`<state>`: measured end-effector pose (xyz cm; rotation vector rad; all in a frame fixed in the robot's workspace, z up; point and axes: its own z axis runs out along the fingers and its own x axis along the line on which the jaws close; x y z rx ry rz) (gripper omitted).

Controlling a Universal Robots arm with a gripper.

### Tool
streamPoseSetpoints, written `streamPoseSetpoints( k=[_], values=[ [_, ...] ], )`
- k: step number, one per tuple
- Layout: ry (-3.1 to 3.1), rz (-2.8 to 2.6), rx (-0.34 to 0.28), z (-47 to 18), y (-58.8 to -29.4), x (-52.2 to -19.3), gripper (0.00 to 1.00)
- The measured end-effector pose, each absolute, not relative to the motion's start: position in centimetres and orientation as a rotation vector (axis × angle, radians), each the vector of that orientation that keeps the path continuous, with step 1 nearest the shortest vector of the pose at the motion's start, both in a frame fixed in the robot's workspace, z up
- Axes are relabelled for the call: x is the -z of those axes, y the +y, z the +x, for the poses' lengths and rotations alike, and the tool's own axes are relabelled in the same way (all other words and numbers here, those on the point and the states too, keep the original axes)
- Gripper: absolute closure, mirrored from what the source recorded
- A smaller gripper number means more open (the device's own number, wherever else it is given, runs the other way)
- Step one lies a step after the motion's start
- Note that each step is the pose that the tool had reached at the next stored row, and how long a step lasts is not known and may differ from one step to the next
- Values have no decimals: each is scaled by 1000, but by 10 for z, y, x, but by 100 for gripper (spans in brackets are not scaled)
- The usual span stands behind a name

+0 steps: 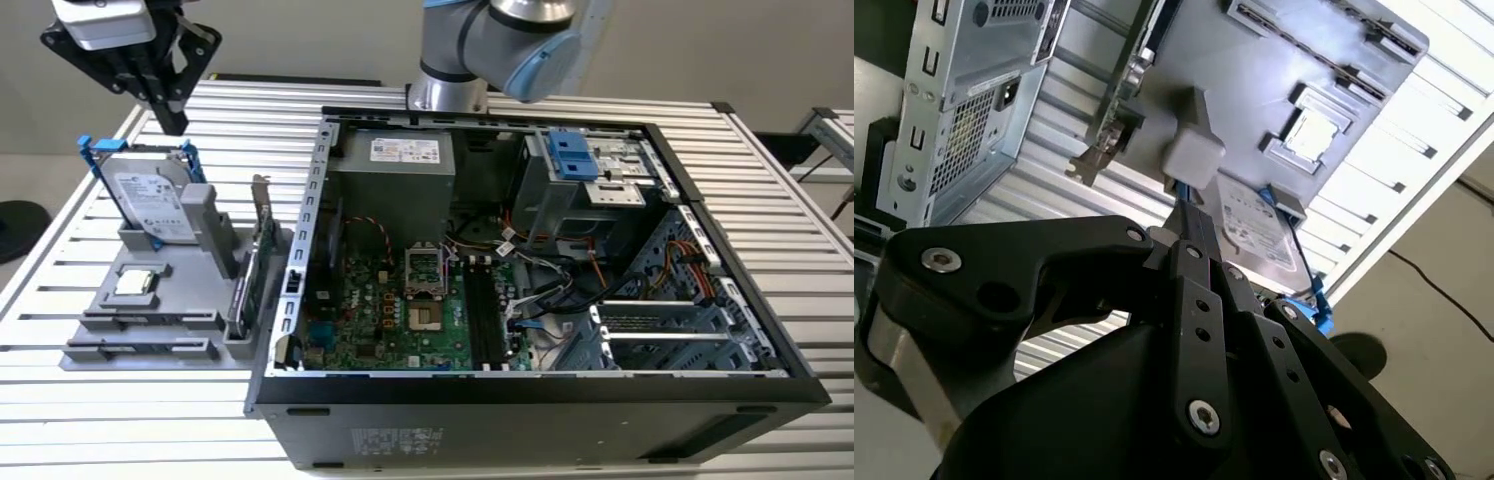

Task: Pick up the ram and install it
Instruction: 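Reach for the ram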

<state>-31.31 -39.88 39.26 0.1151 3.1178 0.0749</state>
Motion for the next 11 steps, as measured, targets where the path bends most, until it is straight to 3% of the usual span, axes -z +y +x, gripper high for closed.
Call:
streamPoseSetpoints(
  k=[11],
  values=[
    [3118, 115, -75, -328, -399, -393, 100]
  ],
)
